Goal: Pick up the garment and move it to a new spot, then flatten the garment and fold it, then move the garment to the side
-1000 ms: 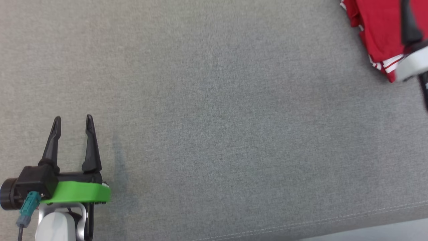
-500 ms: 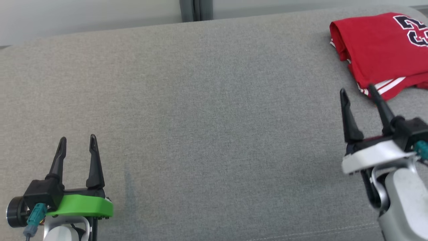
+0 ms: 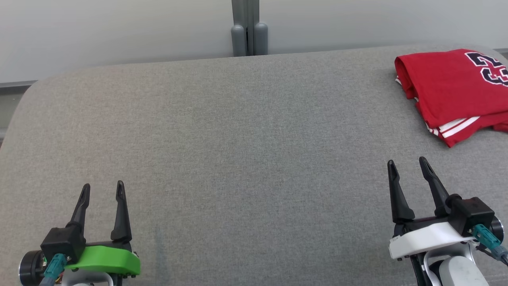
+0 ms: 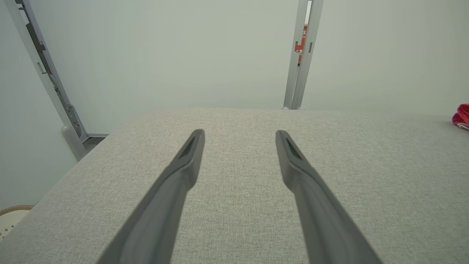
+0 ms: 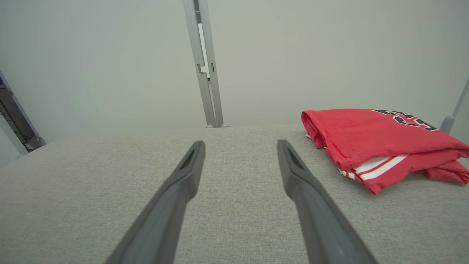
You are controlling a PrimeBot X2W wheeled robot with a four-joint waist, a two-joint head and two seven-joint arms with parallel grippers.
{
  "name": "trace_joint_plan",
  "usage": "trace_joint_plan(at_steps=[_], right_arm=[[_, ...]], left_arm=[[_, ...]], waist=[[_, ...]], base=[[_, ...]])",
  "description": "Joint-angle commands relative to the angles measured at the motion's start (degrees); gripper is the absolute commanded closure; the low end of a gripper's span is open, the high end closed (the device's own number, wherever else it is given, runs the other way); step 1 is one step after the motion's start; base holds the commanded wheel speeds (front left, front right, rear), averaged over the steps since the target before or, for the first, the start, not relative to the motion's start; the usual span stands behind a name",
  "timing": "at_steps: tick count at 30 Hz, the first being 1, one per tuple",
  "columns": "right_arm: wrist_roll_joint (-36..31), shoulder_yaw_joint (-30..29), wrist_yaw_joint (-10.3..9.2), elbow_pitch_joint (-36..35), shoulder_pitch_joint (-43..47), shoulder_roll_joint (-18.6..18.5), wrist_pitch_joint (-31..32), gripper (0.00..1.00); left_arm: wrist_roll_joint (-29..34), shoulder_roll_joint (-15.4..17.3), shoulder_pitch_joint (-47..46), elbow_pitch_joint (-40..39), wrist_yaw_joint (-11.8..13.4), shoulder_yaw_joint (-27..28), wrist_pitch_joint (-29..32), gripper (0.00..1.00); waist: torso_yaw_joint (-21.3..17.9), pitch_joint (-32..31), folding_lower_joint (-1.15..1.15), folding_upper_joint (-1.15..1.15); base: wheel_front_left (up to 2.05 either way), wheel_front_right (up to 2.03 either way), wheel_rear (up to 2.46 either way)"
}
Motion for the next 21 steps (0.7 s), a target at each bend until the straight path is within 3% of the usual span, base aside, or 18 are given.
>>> trace_joint_plan(at_steps=[1, 21], right_arm=[[-0.28, -0.27, -0.07, -0.54, 1.10, 0.28, -0.13, 0.00], [-0.95, -0.64, -0.07, -1.38, 3.00, 2.09, -0.13, 0.00]], left_arm=[[-0.53, 0.06, 0.88, 0.22, -0.23, 0.14, 0.03, 0.00], [-1.20, 0.53, 1.44, 1.34, -0.22, 0.42, 0.04, 0.00]], waist=[[0.50, -0.78, 0.00, 0.00], [0.21, -1.68, 0.00, 0.00]], base=[[0.00, 0.00, 0.00], [0.00, 0.00, 0.00]])
